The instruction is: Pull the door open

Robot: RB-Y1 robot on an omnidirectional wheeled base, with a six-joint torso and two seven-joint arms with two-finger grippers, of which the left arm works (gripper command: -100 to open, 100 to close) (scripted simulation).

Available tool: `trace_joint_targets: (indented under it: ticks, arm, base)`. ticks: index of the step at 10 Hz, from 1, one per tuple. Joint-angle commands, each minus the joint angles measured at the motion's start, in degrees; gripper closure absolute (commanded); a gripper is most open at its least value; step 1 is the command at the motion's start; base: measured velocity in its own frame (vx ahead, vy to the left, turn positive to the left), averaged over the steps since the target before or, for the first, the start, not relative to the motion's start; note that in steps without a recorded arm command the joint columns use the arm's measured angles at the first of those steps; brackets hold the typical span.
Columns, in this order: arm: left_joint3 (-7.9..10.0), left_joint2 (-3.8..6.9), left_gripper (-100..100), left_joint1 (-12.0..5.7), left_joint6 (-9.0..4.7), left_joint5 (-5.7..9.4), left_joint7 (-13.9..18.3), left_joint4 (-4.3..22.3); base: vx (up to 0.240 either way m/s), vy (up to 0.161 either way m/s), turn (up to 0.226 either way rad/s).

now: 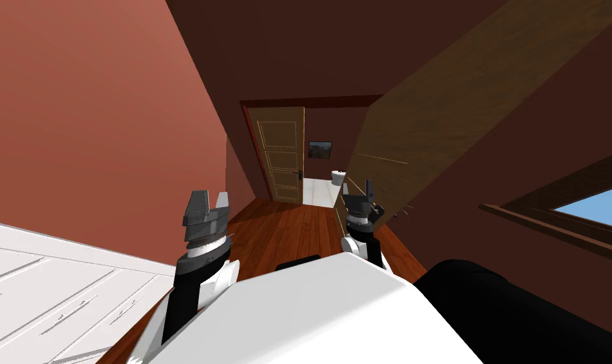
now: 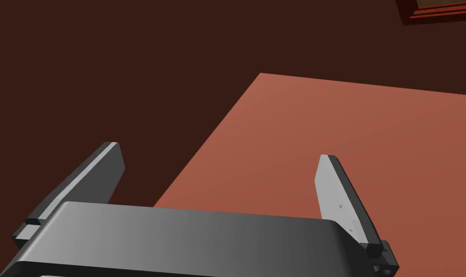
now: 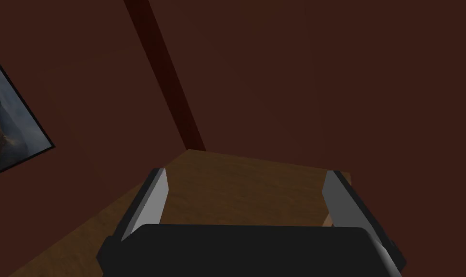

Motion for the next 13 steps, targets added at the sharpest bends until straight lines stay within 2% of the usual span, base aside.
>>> trace_joint_targets:
  ticks: [1,5,8,11,13]
  arm:
    - [-0.12,0.74,-100,-0.82,0.37,0.38,0.5,1.78]
    - [-0.39,2.28,-100,-2.72,1.22,1.28,1.65,5.93]
    - [-0.66,3.67,-100,-4.63,2.07,2.17,2.8,10.08]
    - [-0.84,4.58,-100,-5.95,2.66,2.79,3.6,12.96]
    - [-1.05,5.52,-100,-7.37,3.29,3.46,4.46,16.05]
  base:
    - [0.068,-0.016,-0.067]
    - [0.148,-0.038,-0.053]
    - [0.152,-0.017,-0.063]
    - [0.11,-0.026,-0.045]
    - [0.147,-0.03,-0.081]
